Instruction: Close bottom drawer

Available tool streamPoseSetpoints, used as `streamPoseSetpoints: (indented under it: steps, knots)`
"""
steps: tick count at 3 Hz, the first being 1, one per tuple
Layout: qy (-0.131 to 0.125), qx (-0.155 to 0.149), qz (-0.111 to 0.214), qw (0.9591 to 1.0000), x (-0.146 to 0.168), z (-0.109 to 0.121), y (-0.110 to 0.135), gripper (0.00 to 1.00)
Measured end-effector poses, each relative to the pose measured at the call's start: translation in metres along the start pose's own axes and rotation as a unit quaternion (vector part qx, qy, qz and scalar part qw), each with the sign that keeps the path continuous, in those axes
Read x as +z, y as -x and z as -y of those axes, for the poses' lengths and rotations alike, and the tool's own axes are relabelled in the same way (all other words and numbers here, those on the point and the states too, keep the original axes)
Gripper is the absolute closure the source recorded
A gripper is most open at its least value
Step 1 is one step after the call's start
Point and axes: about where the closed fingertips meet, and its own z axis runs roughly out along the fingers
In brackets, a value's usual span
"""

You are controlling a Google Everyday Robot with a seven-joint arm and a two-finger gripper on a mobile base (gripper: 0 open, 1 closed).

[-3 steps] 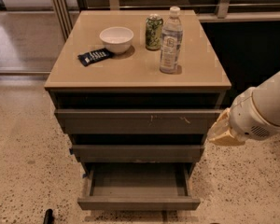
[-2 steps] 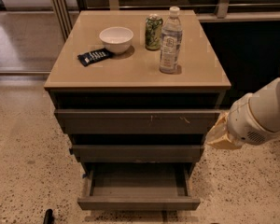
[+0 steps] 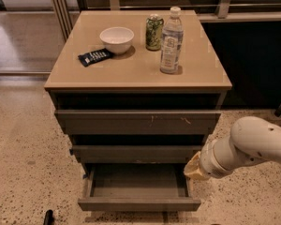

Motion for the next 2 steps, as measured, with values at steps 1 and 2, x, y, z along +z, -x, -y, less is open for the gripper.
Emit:
streamPoseSetpoints:
  steps: [1, 2]
  knots:
    - [0.020, 0.007, 0.018, 0.9996, 0.0610, 0.0024, -0.0172, 1.00]
    - [0.021, 0.007, 0.018, 0.9996, 0.0618, 0.0018, -0.0175, 1.00]
